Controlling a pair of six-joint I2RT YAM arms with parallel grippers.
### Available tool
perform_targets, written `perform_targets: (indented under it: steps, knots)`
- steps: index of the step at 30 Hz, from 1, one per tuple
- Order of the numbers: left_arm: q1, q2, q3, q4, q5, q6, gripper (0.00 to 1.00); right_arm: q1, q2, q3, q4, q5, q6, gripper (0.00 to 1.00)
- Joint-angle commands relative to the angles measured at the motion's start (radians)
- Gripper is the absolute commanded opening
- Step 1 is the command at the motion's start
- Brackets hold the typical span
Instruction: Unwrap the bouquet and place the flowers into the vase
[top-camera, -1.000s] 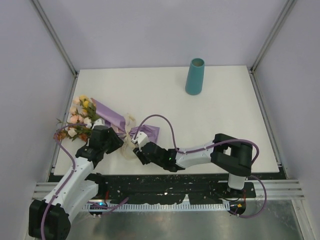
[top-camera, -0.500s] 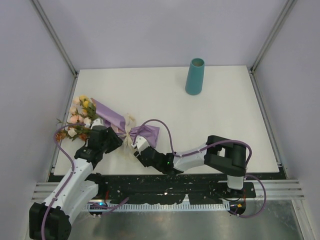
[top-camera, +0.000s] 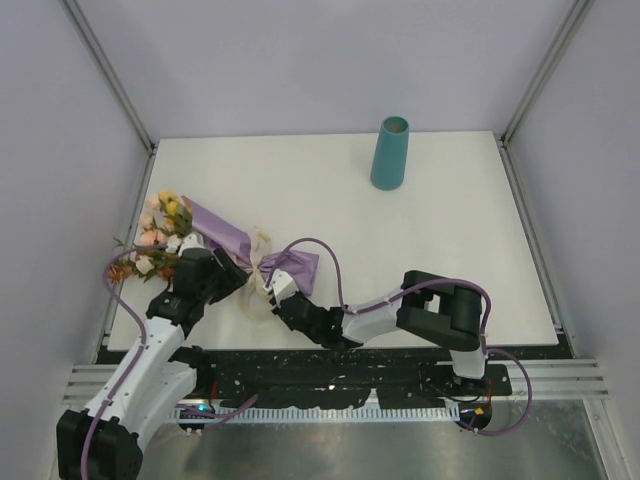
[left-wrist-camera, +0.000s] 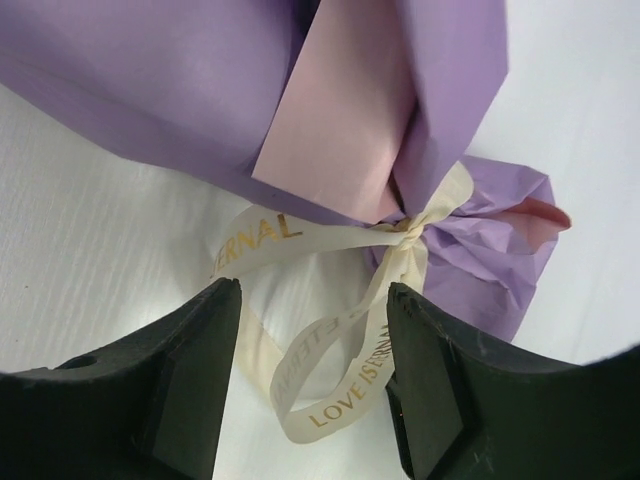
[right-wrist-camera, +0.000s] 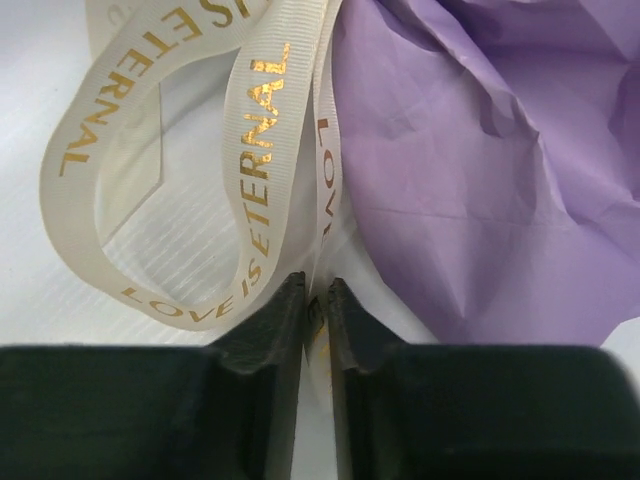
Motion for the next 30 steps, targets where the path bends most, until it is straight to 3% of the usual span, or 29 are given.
perform_targets:
  steps: [1,2,5,12,22,30]
  knots:
    - [0.007,0.018,0.089,0.028,-0.037,-0.017,0.65,0.003,-0.006,0.014,0.014,0.05,0.004,0.13]
    - [0.009,0.026,0.105,0.022,-0.061,-0.016,0.66,0.003,-0.012,0.012,0.016,0.048,-0.001,0.05]
    - [0.023,0.05,0.127,0.019,-0.106,-0.006,0.68,0.005,-0.063,-0.003,0.01,0.044,-0.002,0.05]
    - [0.089,0.086,0.113,0.074,-0.029,-0.074,0.63,0.005,-0.21,-0.072,0.022,0.061,-0.004,0.05]
    - [0.148,0.244,0.122,0.119,0.004,-0.1,0.57,0.005,-0.258,-0.118,0.043,0.099,0.027,0.05]
    - [0.15,0.274,0.107,0.139,-0.022,-0.104,0.56,0.005,-0.347,-0.181,0.051,0.179,0.048,0.05]
